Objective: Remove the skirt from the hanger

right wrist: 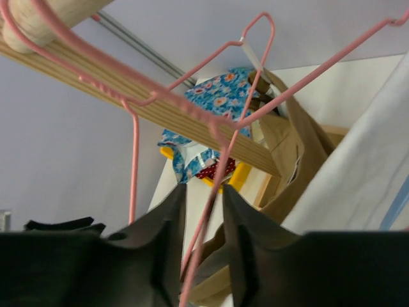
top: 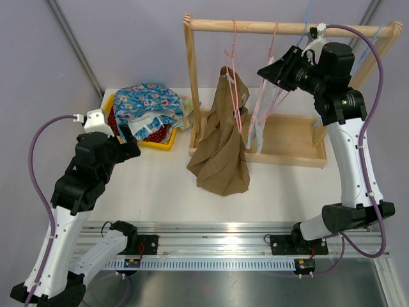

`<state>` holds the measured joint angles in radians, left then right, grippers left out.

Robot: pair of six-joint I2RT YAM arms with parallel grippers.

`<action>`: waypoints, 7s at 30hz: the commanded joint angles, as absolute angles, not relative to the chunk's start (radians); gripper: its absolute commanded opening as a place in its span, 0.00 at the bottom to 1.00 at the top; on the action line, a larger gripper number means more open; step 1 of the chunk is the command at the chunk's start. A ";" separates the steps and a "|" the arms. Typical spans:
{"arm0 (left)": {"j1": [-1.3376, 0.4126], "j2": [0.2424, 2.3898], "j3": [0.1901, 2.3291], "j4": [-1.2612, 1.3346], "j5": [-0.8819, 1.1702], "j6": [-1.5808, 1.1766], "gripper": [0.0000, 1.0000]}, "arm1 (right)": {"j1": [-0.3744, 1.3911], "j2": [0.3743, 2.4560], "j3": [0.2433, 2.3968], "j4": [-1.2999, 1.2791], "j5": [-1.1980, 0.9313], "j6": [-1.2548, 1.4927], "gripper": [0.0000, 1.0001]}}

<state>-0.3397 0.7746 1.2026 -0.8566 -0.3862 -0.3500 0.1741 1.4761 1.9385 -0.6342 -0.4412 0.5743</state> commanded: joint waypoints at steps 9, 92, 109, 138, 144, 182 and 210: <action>-0.342 0.772 1.183 -0.781 -0.263 -0.368 0.99 | 0.179 1.459 1.947 -0.673 -0.391 0.525 0.00; -1.551 1.473 1.586 -0.146 -0.566 0.049 0.81 | 0.181 1.132 2.238 -1.028 -0.626 0.555 0.00; -1.471 1.387 1.421 0.026 -0.577 -0.043 0.00 | 0.179 1.132 2.195 -1.009 -0.606 0.546 0.00; -1.942 1.200 0.916 -0.468 -0.925 -0.945 0.00 | 0.179 1.385 2.352 -0.873 -0.345 0.448 0.00; -2.000 1.198 0.985 -0.664 -0.999 -1.083 0.00 | 0.160 1.469 2.338 -0.792 -0.314 0.456 0.00; -0.685 1.248 1.958 -0.692 -0.698 0.143 0.00 | 0.048 1.117 1.842 -0.773 -0.364 0.474 0.98; -0.186 1.310 1.730 -0.750 -0.271 -0.146 0.99 | 0.048 1.147 1.833 -0.425 -0.805 0.742 0.94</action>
<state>-0.1856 1.3430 1.7027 -0.6952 -0.2909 -0.1970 0.0460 1.0805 1.8175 -0.5907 -0.6975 0.6315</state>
